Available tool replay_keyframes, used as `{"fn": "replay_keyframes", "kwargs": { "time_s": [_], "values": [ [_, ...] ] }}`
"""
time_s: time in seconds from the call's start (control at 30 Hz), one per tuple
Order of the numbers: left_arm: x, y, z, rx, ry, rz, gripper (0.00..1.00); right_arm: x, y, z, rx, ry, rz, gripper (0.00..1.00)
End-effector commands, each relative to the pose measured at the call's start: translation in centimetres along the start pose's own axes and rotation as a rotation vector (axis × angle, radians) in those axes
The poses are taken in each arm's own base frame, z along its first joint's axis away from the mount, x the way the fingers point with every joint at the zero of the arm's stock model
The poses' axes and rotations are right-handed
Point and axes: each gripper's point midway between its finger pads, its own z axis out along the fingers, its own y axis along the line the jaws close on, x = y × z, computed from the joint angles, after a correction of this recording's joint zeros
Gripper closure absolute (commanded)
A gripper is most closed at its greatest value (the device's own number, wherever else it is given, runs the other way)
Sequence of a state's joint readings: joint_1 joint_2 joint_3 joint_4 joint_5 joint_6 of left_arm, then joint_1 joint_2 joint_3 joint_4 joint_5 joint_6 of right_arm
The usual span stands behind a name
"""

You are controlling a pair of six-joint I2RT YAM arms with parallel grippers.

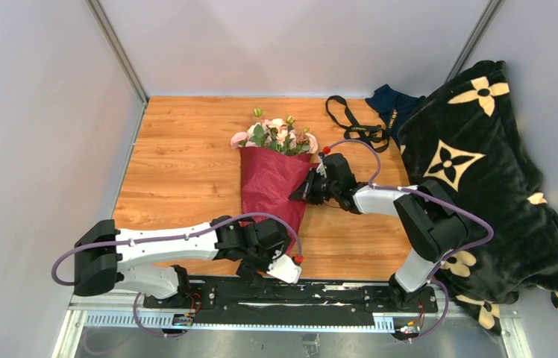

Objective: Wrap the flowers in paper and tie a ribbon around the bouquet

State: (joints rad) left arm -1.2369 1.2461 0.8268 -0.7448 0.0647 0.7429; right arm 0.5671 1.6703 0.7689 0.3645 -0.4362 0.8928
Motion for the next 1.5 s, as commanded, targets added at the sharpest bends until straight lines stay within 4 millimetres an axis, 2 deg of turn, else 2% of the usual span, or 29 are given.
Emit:
{"fn": "replay_keyframes", "kwargs": {
  "time_s": [0.0, 0.17, 0.37, 0.5, 0.57, 0.67, 0.73, 0.77, 0.8, 0.87, 0.9, 0.97, 1.03, 1.13, 1.17, 1.23, 1.3, 1.37, 1.47],
  "values": [
    [-0.3, 1.6, 1.6, -0.121, 0.005, -0.068, 0.00, -0.3, 0.7, -0.3, -0.029, -0.049, 0.025, 1.00],
    [0.8, -1.3, 3.6, -0.037, 0.049, -0.022, 0.00, -0.6, 1.3, -0.6, -0.058, -0.072, 0.047, 1.00],
    [0.5, -2.5, 4.3, 0.006, 0.018, -0.004, 0.00, -0.8, 1.9, -1.2, -0.072, -0.083, 0.037, 1.00],
    [-0.3, 0.3, 2.2, -0.120, 0.037, -0.062, 0.00, -1.3, 2.6, -2.3, -0.055, -0.103, -0.029, 1.00],
    [-1.4, 2.0, 0.1, -0.179, 0.006, -0.123, 0.00, -1.6, 3.1, -2.9, -0.053, -0.120, -0.049, 1.00],
    [-3.5, 3.9, -3.8, -0.184, -0.141, -0.250, 0.00, -1.8, 4.1, -3.6, -0.066, -0.136, -0.057, 1.00],
    [-3.6, 6.1, -6.7, -0.247, -0.226, -0.382, 0.00, -2.1, 4.7, -4.1, -0.063, -0.140, -0.092, 1.00],
    [-2.6, 7.4, -7.9, -0.283, -0.243, -0.489, 0.00, -2.3, 5.1, -4.3, -0.074, -0.144, -0.123, 1.00],
    [-2.0, 8.0, -8.6, -0.274, -0.273, -0.566, 0.00, -2.4, 5.5, -4.6, -0.087, -0.148, -0.155, 1.00],
    [0.4, 9.2, -8.9, -0.277, -0.271, -0.740, 0.00, -2.5, 6.2, -5.3, -0.105, -0.151, -0.229, 1.00],
    [1.6, 9.7, -8.8, -0.282, -0.256, -0.809, 0.00, -2.7, 5.9, -5.6, -0.076, -0.158, -0.228, 1.00],
    [2.4, 10.4, -8.6, -0.290, -0.233, -0.847, 0.00, -3.5, 5.4, -6.4, -0.011, -0.204, -0.205, 1.00],
    [1.1, 11.4, -9.2, -0.292, -0.294, -0.856, 0.00, -4.0, 5.4, -7.1, 0.018, -0.235, -0.149, 1.00],
    [-2.4, 12.3, -10.2, -0.287, -0.401, -0.757, 0.00, -4.4, 6.1, -7.3, 0.021, -0.273, -0.089, 1.00],
    [-2.8, 12.2, -9.7, -0.294, -0.378, -0.728, 0.00, -4.5, 6.4, -7.3, 0.020, -0.280, -0.084, 1.00],
    [-4.0, 10.7, -8.3, -0.252, -0.349, -0.687, 0.00, -4.7, 7.0, -7.3, 0.016, -0.298, -0.067, 1.00],
    [-4.6, 7.7, -7.0, -0.174, -0.328, -0.628, 0.00, -5.2, 7.3, -7.5, 0.009, -0.329, -0.049, 1.00],
    [-4.4, 6.0, -6.9, -0.170, -0.309, -0.530, 0.00, -5.8, 7.6, -7.7, 0.006, -0.356, -0.044, 1.00],
    [-4.2, 5.2, -8.2, -0.224, -0.348, -0.348, 0.00, -6.2, 7.8, -7.6, 0.013, -0.359, -0.047, 1.00]
  ]
}}
